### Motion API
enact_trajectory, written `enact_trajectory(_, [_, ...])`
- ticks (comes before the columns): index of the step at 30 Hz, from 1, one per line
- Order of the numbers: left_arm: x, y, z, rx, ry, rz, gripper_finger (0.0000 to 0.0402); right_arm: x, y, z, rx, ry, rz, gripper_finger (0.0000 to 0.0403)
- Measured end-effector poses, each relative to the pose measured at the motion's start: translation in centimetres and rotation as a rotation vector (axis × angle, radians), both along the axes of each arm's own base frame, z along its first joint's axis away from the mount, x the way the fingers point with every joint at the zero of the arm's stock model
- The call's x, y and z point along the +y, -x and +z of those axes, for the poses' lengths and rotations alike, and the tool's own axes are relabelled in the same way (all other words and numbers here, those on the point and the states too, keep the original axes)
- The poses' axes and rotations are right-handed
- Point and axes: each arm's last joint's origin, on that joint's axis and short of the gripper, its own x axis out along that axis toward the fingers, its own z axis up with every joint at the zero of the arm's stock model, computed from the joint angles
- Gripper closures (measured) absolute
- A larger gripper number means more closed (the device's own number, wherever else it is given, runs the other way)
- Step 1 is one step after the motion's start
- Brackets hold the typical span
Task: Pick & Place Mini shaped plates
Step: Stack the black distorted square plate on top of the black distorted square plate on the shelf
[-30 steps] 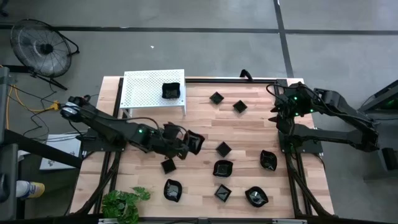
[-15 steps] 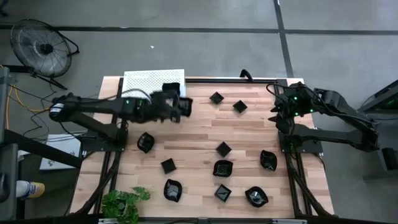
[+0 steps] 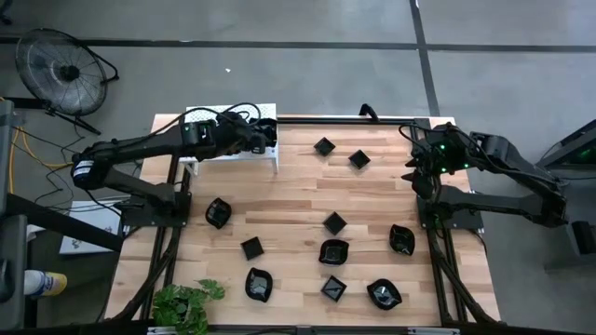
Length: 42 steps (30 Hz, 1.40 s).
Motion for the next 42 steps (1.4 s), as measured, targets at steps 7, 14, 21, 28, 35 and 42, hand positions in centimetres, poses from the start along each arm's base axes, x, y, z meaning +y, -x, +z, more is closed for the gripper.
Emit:
enact_trajectory(7, [0.7, 0.6, -0.3, 0.046, 0.018, 0.034, 0.0401, -0.1, 0.0, 0.0, 0.003, 0.012, -0.013, 0.0194])
enact_trajectory(14, [1.0, 0.9, -0.4, 0.065, 0.033, 0.038, 0.0401, -0.1, 0.0, 0.0, 0.006, 0.017, -0.018, 0.0194])
enact_trajectory(21, [1.5, 1.1, -0.4, 0.076, 0.025, 0.051, 0.04, -0.1, 0.0, 0.0, 0.002, 0.023, -0.017, 0.0194])
enact_trajectory(28, [2.7, 1.4, -0.4, 0.078, 0.039, 0.032, 0.04, -0.1, 0.0, 0.0, 0.002, 0.021, -0.019, 0.0194])
enact_trajectory(35, [2.9, 1.5, -0.4, 0.075, 0.048, 0.025, 0.0396, -0.1, 0.0, 0.0, 0.0, 0.012, -0.03, 0.0194])
enact_trajectory(42, [2.9, 1.4, -0.4, 0.082, 0.048, 0.008, 0.0342, -0.1, 0.0, 0.0, -0.001, 0.008, -0.035, 0.0194])
